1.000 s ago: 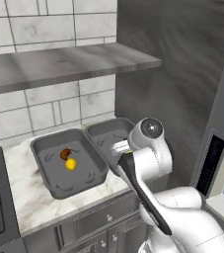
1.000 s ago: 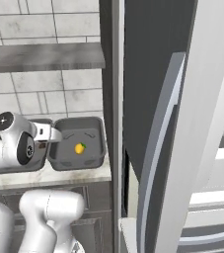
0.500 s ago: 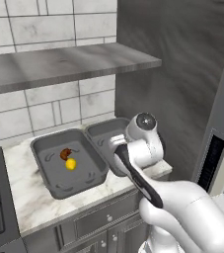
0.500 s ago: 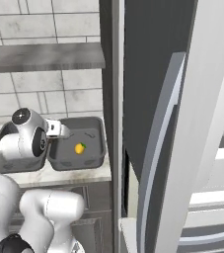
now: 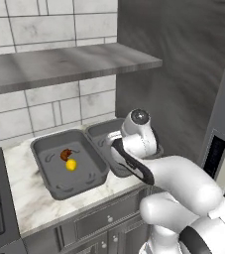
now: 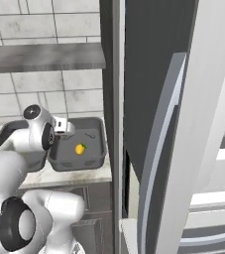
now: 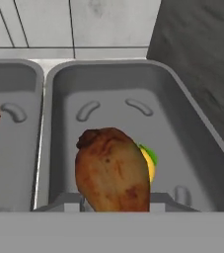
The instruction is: Place one lemon and one chicken drumstick in each tupperware on the nearby counter, to pack two identical lunches.
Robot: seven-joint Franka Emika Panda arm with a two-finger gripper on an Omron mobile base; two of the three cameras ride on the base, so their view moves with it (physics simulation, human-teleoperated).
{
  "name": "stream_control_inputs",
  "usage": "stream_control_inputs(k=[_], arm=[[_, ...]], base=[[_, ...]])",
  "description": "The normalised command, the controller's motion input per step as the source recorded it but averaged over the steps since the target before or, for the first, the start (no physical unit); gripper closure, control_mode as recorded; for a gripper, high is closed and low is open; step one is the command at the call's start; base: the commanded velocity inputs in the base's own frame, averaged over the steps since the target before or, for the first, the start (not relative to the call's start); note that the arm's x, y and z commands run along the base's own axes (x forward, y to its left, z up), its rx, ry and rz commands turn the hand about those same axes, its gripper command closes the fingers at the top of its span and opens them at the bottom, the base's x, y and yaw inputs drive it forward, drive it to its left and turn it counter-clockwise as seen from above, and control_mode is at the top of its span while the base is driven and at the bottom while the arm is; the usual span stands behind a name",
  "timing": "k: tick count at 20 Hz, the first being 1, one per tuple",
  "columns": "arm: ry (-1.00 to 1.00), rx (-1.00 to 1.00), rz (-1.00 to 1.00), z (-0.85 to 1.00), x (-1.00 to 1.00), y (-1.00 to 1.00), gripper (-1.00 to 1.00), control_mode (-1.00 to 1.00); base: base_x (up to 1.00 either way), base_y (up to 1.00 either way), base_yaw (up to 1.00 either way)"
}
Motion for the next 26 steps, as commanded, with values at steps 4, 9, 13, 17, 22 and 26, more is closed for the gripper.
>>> stream_control_inputs(k=[4,9,13,17,22,26], arm=[[0.0,0.0,0.0,-0.32,0.34,0.0,1.0,-1.0],[0.0,0.0,0.0,-0.31,0.36,0.0,1.0,-1.0],[0.01,0.0,0.0,-0.21,0.34,0.0,1.0,-1.0],[0.05,0.0,0.0,-0.21,0.33,0.0,1.0,-1.0],[0.08,0.0,0.0,-0.24,0.33,0.0,1.0,-1.0],[0.06,0.0,0.0,-0.22,0.36,0.04,1.0,-1.0]], base=[[0.0,0.0,0.0],[0.0,0.0,0.0],[0.0,0.0,0.0],[0.0,0.0,0.0],[0.0,0.0,0.0],[0.0,0.0,0.0]])
